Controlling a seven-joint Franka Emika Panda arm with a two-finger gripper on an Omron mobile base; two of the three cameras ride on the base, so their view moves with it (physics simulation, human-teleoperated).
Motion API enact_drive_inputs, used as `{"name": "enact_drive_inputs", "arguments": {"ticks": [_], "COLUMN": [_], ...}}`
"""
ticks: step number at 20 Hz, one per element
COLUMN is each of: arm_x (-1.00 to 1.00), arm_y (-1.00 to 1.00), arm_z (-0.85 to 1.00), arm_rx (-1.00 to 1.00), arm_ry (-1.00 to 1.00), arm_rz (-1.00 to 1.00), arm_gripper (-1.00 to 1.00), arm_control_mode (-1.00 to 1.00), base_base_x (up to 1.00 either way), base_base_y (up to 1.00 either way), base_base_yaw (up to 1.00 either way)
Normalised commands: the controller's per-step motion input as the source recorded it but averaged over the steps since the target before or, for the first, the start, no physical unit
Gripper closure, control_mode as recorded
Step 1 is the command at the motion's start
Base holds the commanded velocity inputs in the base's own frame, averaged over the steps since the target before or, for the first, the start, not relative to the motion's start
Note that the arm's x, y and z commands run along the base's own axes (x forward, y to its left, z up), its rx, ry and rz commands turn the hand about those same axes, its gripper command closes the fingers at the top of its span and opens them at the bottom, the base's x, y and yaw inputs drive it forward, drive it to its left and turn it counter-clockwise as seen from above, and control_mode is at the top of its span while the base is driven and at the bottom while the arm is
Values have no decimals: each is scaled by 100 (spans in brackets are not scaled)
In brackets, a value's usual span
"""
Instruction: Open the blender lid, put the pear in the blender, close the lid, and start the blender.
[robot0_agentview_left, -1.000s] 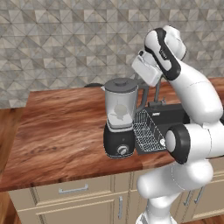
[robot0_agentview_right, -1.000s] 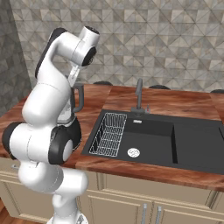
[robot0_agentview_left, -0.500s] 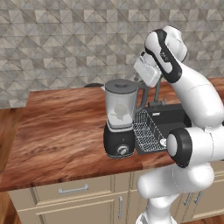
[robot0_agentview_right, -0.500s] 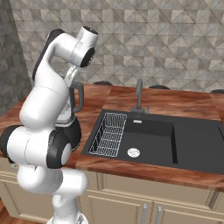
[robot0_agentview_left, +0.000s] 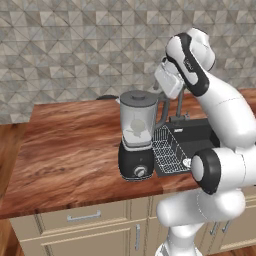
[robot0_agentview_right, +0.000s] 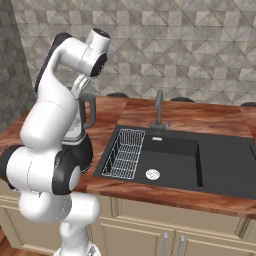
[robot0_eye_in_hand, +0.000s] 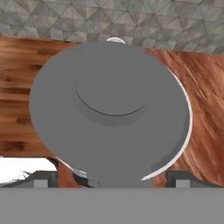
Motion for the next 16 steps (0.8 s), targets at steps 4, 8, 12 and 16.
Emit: {"name": "enact_drive_inputs", "arguments": {"ticks": [4, 8, 12, 16], "arm_x": [-59, -100, -100, -94], "arm_y": [0, 0, 0, 12], "arm_z": [56, 28, -21, -63], "arm_rx": [0, 1, 8, 8], "arm_ry": [-5, -14, -9, 0], "arm_rz": [-6, -8, -12, -18], "arm_gripper": [-100, -100, -100, -100], "arm_control_mode": [-100, -100, -100, -100], "base_base_x": [0, 0, 0, 0], "base_base_y": [0, 0, 0, 0], "base_base_yaw": [0, 0, 0, 0]}}
